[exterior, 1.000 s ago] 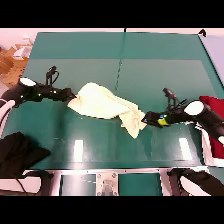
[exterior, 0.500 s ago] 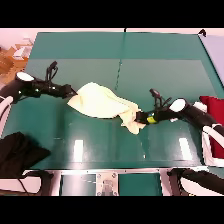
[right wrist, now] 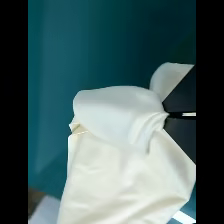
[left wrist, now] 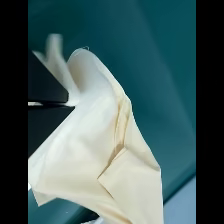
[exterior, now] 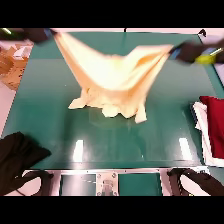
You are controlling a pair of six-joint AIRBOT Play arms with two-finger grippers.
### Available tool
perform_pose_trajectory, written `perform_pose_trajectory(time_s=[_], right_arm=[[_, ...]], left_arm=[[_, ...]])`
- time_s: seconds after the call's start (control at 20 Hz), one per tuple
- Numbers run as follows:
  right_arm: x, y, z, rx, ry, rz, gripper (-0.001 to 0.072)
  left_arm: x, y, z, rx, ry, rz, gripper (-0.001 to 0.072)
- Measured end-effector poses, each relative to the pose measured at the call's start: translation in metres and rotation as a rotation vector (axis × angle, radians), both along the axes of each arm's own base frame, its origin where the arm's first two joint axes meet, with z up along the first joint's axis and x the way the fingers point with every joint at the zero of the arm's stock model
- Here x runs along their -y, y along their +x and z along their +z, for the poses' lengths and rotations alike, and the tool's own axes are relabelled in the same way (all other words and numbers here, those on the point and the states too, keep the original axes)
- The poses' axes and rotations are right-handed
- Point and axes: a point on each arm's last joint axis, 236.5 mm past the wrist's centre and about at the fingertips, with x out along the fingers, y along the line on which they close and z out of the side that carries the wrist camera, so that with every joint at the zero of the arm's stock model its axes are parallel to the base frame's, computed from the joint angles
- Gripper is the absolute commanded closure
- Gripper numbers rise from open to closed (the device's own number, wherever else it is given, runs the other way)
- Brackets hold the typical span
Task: Fold the shirts.
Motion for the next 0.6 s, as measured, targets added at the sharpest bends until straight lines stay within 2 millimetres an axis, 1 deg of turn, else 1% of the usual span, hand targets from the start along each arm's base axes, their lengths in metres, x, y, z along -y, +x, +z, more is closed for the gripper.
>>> perform_pose_trajectory(time_s=[0.05,0.1,0.15,0.2,0.25,0.3,0.35,0.4,0.5,0.55,0.6], right_arm=[[0.002,-0.014,0.038,0.089,0.0,-0.004,0.07],[0.003,-0.032,0.075,0.181,-0.004,-0.011,0.0701],[0.004,-0.05,0.104,0.258,-0.008,-0.013,0.0701],[0.003,-0.069,0.13,0.332,-0.011,-0.014,0.0701],[0.004,-0.086,0.15,0.389,-0.015,-0.018,0.0701],[0.005,-0.102,0.167,0.441,-0.02,-0.027,0.0701],[0.007,-0.113,0.178,0.476,-0.024,-0.038,0.0701],[0.009,-0.122,0.186,0.503,-0.034,-0.052,0.0701],[0.017,-0.128,0.193,0.529,-0.055,-0.09,0.0701],[0.021,-0.126,0.193,0.527,-0.064,-0.108,0.0701],[0.025,-0.121,0.191,0.515,-0.071,-0.123,0.0701]], left_arm=[[0.001,-0.023,0.045,0.121,0.001,0.009,0.0686],[0.001,-0.045,0.082,0.225,-0.003,0.019,0.0686],[0.001,-0.071,0.117,0.329,-0.008,0.032,0.0685],[0.001,-0.095,0.143,0.414,-0.013,0.046,0.0686],[0.0,-0.118,0.167,0.493,-0.019,0.063,0.0685],[-0.002,-0.135,0.183,0.553,-0.019,0.082,0.0685],[-0.004,-0.15,0.195,0.6,-0.018,0.1,0.0685],[-0.007,-0.159,0.203,0.627,-0.016,0.118,0.0685],[-0.013,-0.168,0.209,0.647,-0.013,0.155,0.0685],[-0.015,-0.167,0.208,0.64,-0.013,0.17,0.0685],[-0.019,-0.162,0.202,0.621,-0.007,0.185,0.0685]])
